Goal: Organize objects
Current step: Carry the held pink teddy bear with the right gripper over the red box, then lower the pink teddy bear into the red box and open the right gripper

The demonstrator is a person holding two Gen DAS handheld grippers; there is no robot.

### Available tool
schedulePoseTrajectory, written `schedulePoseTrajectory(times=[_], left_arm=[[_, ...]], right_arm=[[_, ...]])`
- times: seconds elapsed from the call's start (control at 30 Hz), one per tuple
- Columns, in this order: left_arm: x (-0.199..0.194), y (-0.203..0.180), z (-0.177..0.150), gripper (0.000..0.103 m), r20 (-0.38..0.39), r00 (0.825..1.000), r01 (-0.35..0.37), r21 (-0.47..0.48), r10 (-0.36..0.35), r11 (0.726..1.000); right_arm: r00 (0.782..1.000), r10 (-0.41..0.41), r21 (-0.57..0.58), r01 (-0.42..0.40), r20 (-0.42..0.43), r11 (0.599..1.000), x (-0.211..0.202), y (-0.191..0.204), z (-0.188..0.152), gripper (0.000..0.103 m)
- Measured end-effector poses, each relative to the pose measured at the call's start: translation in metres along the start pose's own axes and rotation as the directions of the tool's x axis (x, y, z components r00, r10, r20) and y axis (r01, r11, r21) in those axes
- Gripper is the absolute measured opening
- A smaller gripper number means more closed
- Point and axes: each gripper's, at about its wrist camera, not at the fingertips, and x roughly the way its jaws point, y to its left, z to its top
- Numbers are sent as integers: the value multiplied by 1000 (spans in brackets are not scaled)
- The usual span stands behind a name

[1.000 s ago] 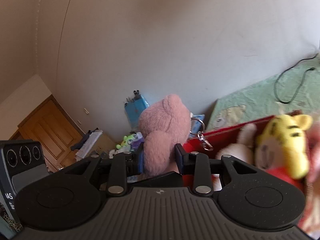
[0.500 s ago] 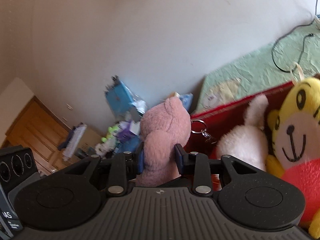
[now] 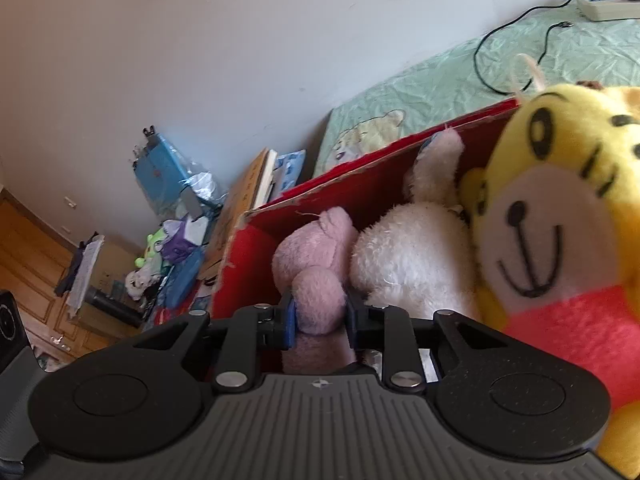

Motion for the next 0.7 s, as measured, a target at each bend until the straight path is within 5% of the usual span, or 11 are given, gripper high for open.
schedulePoseTrajectory(times=[0.23,0.7], left_arm=[[13,-20,2,70,-23,999,38,34,-37,999],[5,-8,-6,73,-37,999,-15,19,16,1000]], right_arm=[[999,-28,27,28,-22,999,-6,-20,3,24],[997,38,78,-33,-62,996,2,-27,1,24]])
